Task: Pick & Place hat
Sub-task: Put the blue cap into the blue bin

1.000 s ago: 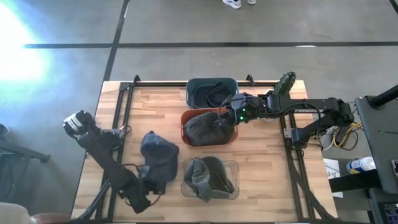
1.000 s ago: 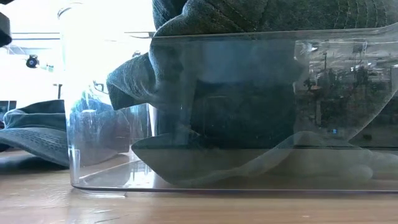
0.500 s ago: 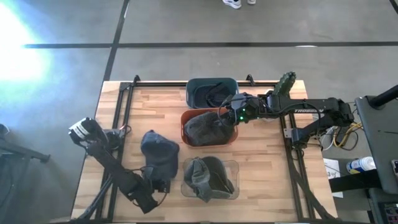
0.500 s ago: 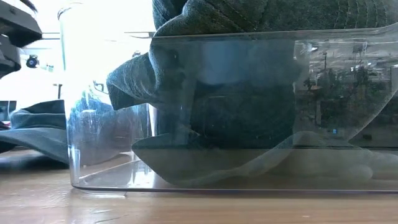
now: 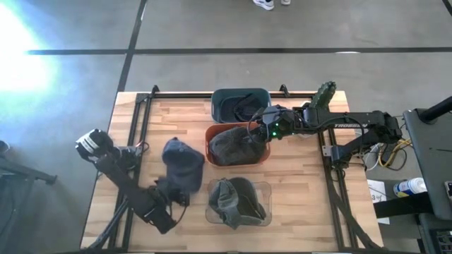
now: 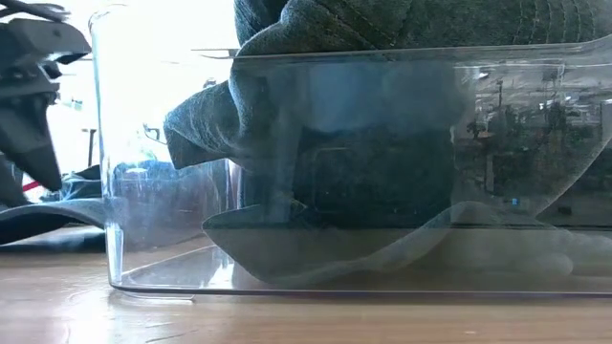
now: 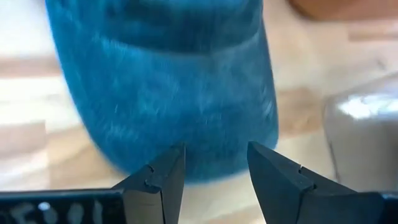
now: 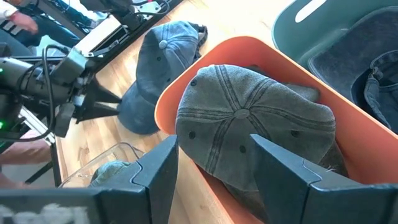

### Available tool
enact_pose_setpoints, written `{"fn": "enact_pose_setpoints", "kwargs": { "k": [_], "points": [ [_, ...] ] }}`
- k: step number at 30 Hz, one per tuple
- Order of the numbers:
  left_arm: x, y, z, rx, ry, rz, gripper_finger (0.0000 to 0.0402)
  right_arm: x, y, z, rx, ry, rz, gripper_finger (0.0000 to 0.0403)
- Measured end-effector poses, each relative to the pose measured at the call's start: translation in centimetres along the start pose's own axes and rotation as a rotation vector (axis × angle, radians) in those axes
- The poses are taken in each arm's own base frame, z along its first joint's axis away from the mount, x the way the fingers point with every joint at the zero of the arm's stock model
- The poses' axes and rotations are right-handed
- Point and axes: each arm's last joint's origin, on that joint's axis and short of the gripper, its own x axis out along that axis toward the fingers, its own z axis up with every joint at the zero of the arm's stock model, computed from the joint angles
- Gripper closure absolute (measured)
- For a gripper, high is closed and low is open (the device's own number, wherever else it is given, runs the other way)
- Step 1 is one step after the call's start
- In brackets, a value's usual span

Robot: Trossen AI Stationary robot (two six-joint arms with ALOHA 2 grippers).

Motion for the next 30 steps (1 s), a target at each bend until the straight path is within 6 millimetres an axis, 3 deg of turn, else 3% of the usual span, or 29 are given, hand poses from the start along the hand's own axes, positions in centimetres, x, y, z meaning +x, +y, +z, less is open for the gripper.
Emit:
{"fn": "enact_pose_setpoints", "kwargs": {
  "k": [6,13,20,26,30],
  "points": [
    [0.3,0.4,0.9,0.067,-0.087,-0.019,0.0235,0.0,0.0,0.0,0.0,0.0,0.0,0.0213],
    [-2.3,-0.4,3.7,0.239,-0.1,0.012,0.0235,0.0,0.0,0.0,0.0,0.0,0.0,0.0213],
    [-1.8,-1.3,9.4,0.394,0.057,0.134,0.0235,0.0,0.0,0.0,0.0,0.0,0.0,0.0213],
    [-1.3,-1.7,15.6,0.476,0.049,0.163,0.0235,0.0,0.0,0.0,0.0,0.0,0.0,0.0213],
    [-0.7,-1.6,18.5,0.681,0.07,0.182,0.0235,0.0,0.0,0.0,0.0,0.0,0.0,0.0213]
  ]
}}
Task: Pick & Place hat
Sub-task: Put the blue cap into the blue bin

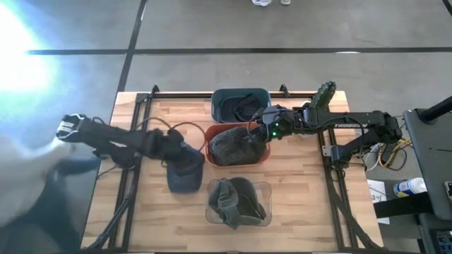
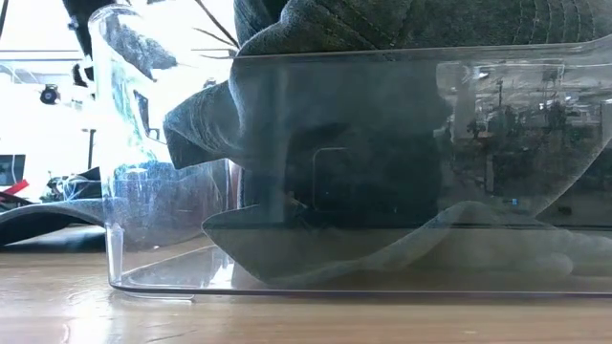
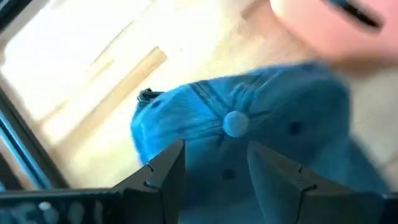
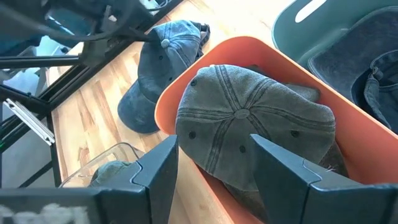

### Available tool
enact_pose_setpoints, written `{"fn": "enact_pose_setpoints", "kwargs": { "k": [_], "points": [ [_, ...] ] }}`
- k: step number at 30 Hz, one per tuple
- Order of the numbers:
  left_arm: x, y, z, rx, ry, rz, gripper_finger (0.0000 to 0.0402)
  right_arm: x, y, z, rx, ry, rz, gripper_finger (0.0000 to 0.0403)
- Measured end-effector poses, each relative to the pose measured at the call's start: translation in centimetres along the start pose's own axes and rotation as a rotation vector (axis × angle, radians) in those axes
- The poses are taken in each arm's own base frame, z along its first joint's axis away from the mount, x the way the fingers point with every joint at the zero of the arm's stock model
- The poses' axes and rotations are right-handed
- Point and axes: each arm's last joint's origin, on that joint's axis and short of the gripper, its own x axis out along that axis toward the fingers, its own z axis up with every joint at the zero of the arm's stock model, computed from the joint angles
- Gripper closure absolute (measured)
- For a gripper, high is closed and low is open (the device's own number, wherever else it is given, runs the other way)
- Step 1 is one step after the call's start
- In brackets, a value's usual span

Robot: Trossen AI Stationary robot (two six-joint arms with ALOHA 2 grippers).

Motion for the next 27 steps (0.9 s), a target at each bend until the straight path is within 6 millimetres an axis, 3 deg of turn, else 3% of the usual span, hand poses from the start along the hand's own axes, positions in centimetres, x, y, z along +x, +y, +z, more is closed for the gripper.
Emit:
{"fn": "enact_pose_setpoints", "kwargs": {
  "k": [7,16,21,27],
  "points": [
    [1.4,1.4,1.9,0.326,0.096,-0.05,0.0235,0.0,0.0,0.0,0.0,0.0,0.0,0.0213],
    [1.6,0.4,2.8,0.721,0.008,-0.209,0.0235,0.0,0.0,0.0,0.0,0.0,0.0,0.0213],
    [2.0,0.5,3.1,0.827,-0.023,-0.216,0.0235,0.0,0.0,0.0,0.0,0.0,0.0,0.0213],
    [3.4,1.0,3.1,0.831,-0.015,-0.237,0.0235,0.0,0.0,0.0,0.0,0.0,0.0,0.0213]
  ]
}}
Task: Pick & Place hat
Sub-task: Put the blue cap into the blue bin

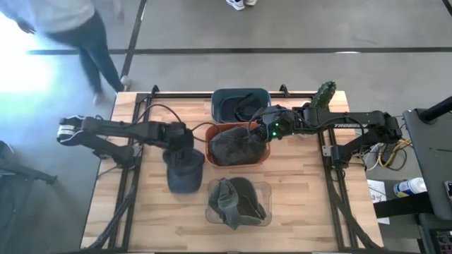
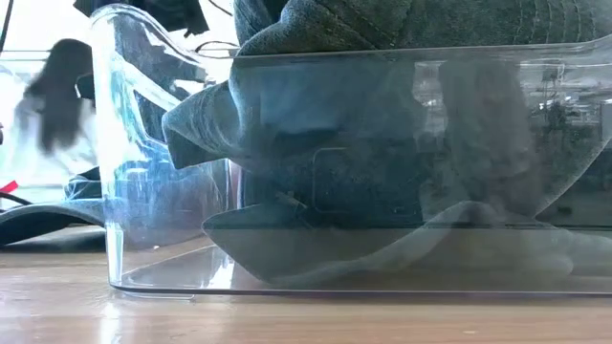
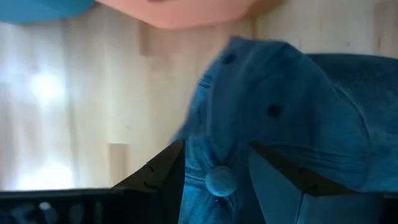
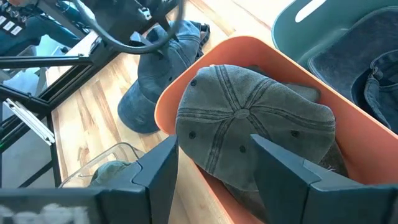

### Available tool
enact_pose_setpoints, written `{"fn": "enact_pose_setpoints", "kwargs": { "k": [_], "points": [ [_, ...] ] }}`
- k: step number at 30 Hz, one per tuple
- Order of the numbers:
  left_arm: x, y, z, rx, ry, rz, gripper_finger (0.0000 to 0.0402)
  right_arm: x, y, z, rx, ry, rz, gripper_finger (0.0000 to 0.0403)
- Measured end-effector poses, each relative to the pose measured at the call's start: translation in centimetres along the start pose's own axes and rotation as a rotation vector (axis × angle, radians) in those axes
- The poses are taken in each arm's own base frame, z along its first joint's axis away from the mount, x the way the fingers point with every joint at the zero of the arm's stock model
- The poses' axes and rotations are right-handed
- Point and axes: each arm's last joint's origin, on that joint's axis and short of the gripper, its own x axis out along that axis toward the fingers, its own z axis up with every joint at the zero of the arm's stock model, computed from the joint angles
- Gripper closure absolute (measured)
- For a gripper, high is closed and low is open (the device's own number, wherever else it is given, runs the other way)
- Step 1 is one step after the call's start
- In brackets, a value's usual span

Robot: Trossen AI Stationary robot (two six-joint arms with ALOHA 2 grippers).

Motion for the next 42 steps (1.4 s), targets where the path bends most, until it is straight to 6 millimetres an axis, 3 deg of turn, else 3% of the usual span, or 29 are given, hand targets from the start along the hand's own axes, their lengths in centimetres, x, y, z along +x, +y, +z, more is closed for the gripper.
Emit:
{"fn": "enact_pose_setpoints", "kwargs": {
  "k": [10,14,19,24,28,36,42],
  "points": [
    [2.1,0.0,-1.5,-0.075,0.032,-0.065,0.024,0.0,0.0,0.0,0.0,0.001,0.0,0.0213],
    [2.6,-0.1,-1.6,-0.128,0.014,-0.061,0.0281,0.0,0.0,0.0,0.0,0.001,0.0,0.0213],
    [2.8,0.0,-1.2,-0.171,-0.045,-0.051,0.0374,0.0,0.0,0.0,0.0,0.001,-0.001,0.0213],
    [2.6,0.4,-1.2,-0.219,-0.034,-0.04,0.0378,0.0,0.0,0.0,0.0,0.001,0.0,0.0213],
    [0.8,1.1,-0.3,-0.301,-0.039,-0.036,0.0378,0.0,0.0,0.0,0.0,0.001,-0.001,0.0213],
    [-6.4,4.5,0.2,-0.509,-0.091,0.12,0.0378,0.0,0.0,0.0,0.0,0.001,-0.001,0.0213],
    [-10.1,7.9,0.8,-0.776,-0.279,0.232,0.0378,0.0,0.0,0.0,0.0,0.0,-0.001,0.0213]
  ]
}}
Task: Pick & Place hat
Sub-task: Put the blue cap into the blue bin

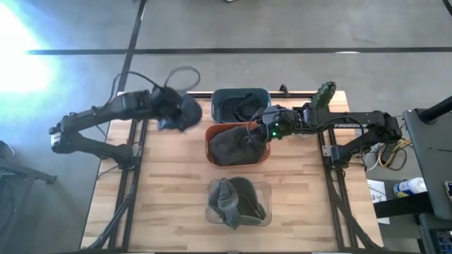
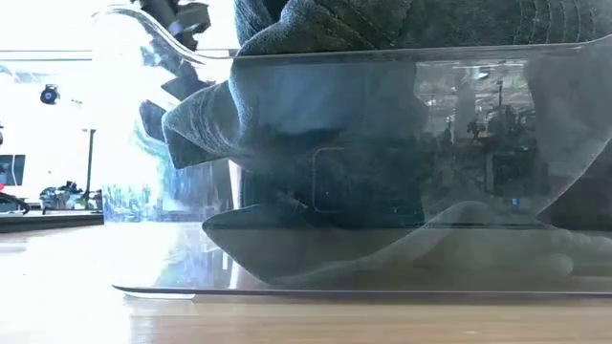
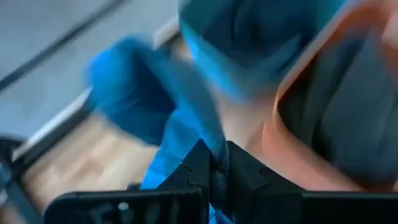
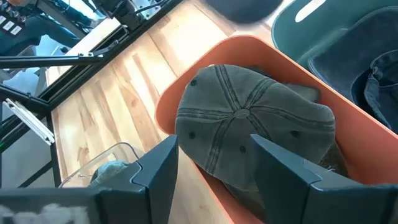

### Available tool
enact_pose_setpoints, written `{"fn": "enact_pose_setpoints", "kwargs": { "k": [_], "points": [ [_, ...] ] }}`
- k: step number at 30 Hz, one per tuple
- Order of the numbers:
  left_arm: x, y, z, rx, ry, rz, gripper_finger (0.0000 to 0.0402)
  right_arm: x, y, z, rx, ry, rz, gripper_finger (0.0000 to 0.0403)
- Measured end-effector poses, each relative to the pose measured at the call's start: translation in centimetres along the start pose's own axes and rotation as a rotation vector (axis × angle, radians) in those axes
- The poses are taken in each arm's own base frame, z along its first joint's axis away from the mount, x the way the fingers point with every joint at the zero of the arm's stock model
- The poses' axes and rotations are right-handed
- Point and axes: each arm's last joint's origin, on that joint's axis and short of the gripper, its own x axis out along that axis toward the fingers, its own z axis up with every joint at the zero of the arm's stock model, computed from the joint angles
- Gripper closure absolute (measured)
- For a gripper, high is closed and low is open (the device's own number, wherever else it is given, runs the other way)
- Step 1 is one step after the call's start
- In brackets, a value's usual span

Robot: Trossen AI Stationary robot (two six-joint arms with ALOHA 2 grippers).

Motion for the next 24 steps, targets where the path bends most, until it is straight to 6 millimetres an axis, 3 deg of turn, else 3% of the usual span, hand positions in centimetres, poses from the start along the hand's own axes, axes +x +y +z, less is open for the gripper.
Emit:
{"fn": "enact_pose_setpoints", "kwargs": {
  "k": [7,15,21,24],
  "points": [
    [-0.4,0.1,5.0,-0.146,-0.343,-0.084,0.0378,0.0,0.0,0.0,0.0,0.0,0.0,0.0213],
    [2.2,-2.2,10.0,-0.073,-0.477,-0.123,0.0378,0.0,0.0,0.0,0.0,0.0,0.0,0.0213],
    [3.0,-3.7,14.4,0.033,-0.55,-0.106,0.0378,0.0,0.0,0.0,0.0,0.0,0.0,0.0213],
    [4.7,-4.6,15.7,0.08,-0.538,-0.112,0.0378,0.0,0.0,0.0,0.0,0.0,0.0,0.0213]
  ]
}}
